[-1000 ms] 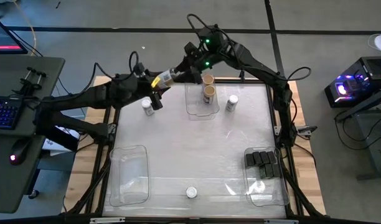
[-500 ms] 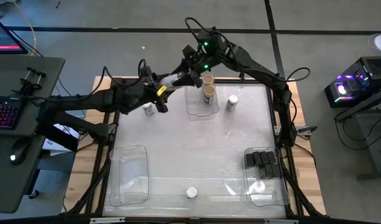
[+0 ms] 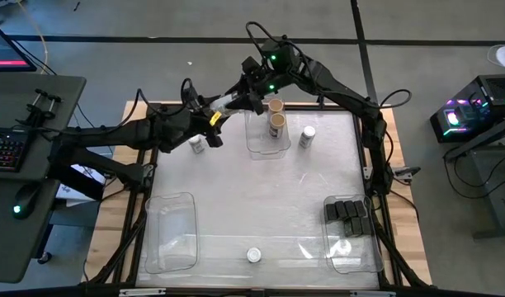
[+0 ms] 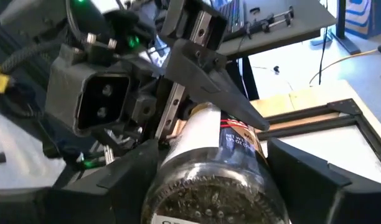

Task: Sort spices by type
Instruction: Put the gold spice bottle into the top transparent bin

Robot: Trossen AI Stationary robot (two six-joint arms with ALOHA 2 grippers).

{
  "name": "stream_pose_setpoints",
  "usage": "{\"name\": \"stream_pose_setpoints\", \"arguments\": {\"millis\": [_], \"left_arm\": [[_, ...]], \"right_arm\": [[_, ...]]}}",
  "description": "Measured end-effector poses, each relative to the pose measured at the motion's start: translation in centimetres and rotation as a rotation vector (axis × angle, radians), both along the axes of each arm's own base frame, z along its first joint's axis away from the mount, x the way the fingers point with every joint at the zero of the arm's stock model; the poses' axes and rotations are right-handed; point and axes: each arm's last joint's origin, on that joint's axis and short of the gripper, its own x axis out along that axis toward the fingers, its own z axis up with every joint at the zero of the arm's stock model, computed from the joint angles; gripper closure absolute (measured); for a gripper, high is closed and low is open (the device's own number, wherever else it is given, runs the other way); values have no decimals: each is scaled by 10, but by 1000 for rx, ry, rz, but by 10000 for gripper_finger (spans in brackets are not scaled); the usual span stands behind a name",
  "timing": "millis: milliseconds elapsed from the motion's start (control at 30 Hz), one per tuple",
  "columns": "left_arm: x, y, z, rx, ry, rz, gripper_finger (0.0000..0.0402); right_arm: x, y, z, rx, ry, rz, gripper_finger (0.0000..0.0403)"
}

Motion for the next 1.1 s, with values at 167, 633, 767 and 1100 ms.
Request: {"name": "stream_pose_setpoints", "arguments": {"millis": [167, 633, 767, 1100], "left_arm": [[-1, 1, 8, 53, -39, 48, 159], [-2, 0, 12, 75, -50, 39, 159], [-1, 0, 11, 64, -46, 2, 159], [1, 0, 6, 27, -14, -83, 159]], "right_arm": [[2, -2, 6, 73, -35, -42, 98], [3, -1, 10, 87, -73, -20, 64], [3, -1, 10, 83, -72, -11, 64], [2, 2, 6, 40, -46, 15, 74]]}}
